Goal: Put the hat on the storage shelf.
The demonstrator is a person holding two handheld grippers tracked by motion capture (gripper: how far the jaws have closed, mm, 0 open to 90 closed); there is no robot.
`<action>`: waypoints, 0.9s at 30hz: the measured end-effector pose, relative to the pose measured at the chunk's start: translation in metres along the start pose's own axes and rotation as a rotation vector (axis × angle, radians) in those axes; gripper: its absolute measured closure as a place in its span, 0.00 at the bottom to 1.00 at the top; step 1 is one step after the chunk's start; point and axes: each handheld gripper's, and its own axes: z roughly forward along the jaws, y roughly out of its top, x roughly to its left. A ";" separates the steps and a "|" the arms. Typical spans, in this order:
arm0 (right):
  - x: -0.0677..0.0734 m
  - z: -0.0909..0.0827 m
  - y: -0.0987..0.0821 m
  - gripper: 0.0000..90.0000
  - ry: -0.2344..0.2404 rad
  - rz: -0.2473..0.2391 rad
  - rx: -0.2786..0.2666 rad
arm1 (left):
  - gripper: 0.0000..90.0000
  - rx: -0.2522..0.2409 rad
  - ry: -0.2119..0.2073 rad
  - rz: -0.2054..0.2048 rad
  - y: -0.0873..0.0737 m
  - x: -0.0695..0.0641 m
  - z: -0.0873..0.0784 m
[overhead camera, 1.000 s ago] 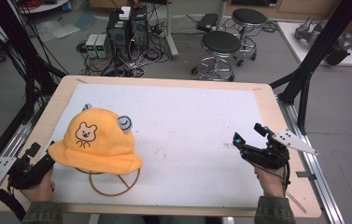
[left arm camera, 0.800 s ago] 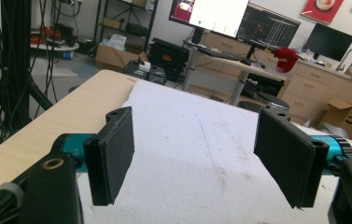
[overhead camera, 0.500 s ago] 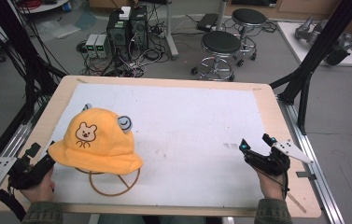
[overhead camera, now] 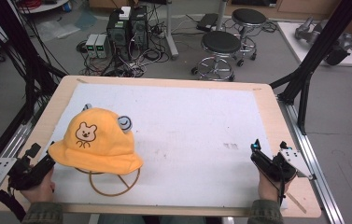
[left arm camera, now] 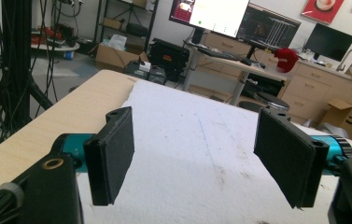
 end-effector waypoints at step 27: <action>0.005 0.000 -0.001 0.12 0.021 -0.020 0.007 | 0.32 0.005 -0.001 -0.006 0.000 0.000 -0.001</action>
